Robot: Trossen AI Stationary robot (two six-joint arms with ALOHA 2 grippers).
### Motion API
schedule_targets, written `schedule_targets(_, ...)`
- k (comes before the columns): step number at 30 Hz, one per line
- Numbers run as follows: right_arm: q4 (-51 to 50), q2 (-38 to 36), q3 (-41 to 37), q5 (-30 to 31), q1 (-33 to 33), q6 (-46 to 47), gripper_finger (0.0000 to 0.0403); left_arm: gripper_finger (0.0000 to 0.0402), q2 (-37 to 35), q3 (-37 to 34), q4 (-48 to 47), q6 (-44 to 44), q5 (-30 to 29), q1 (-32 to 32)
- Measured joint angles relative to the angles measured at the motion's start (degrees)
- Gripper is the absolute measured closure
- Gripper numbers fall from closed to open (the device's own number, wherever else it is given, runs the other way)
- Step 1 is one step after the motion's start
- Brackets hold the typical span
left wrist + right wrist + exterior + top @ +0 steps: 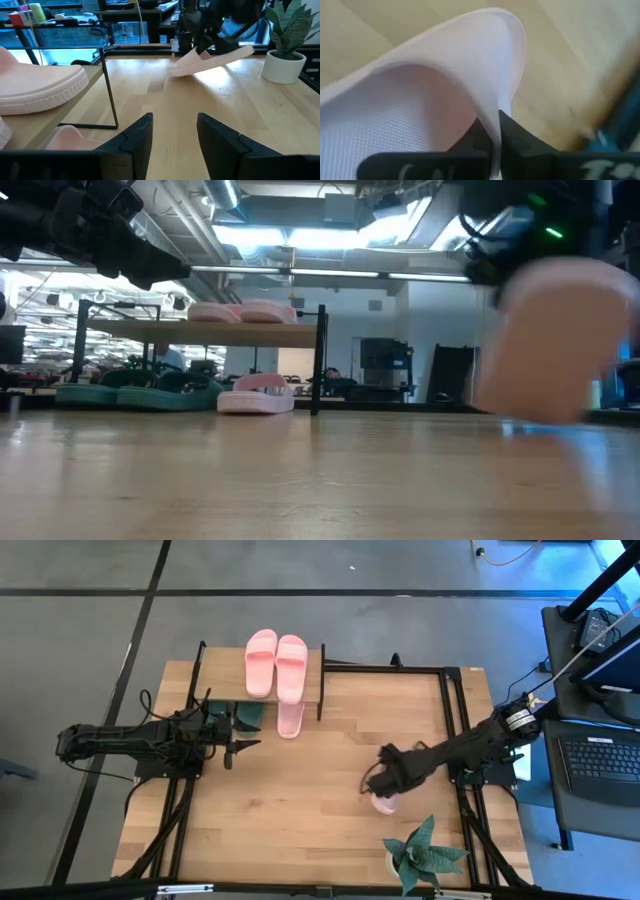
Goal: Pick and place slides into the shelf
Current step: Put the pink slide under the shelf
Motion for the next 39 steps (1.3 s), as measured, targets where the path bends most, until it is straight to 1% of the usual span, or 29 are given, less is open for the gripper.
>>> schedule_targets(4, 5.78, 0.86, 6.91, 7.15, -3.4, -10.61, 0.0392, 0.0255, 0.0, 0.02, -0.01, 0.0, -0.02, 0.0)
schedule_targets(6, 9.99, 2.63, 10.2, 8.78, -5.54, -18.0, 0.0392, 0.0255, 0.0, 0.02, -0.01, -0.02, -0.04, 0.0)
schedule_targets(9, 16.88, 6.72, 14.56, 8.79, -8.9, -29.62, 0.0392, 0.0255, 0.0, 0.02, -0.01, 0.0, -0.02, 0.0)
schedule_targets(11, 19.72, 10.55, 17.69, 8.19, -10.89, -36.25, 0.0392, 0.0255, 0.0, 0.02, -0.03, -0.02, -0.02, 0.0)
schedule_targets(15, 19.45, 18.84, 24.33, 7.29, -14.12, -45.34, 0.0392, 0.0255, 0.0, 0.02, -0.05, -0.1, -0.02, 0.0)
schedule_targets(18, 19.37, 24.04, 28.39, 7.18, -15.65, -50.18, 0.0392, 0.0255, 0.0, 0.02, -0.19, -0.13, -0.02, 0.0)
schedule_targets(21, 19.55, 27.95, 32.42, 7.27, -16.53, -52.77, 0.0392, 0.0255, 0.0, 0.02, -1.41, -0.15, -0.02, 0.0)
schedule_targets(25, 19.72, 32.2, 37.18, 7.47, -17.27, -52.8, 0.0392, 0.0255, 0.0, 0.02, -2.56, -0.15, 0.0, 0.0)
schedule_targets(32, 23.68, 38.06, 44.08, 7.95, -18.27, -53.09, 0.0392, 0.0255, 0.0, 0.02, -2.63, -0.16, -0.16, 0.0)
schedule_targets(36, 22.75, 39.91, 46.82, 7.92, -18.42, -53.33, 0.0392, 0.0255, 0.0, 0.02, -2.88, -0.2, -0.37, -0.01)
schedule_targets(39, 22.37, 40.0, 47.06, 7.91, -18.41, -51.84, 0.0392, 0.0255, 0.0, 0.02, -3.18, -0.22, -0.37, 0.0)
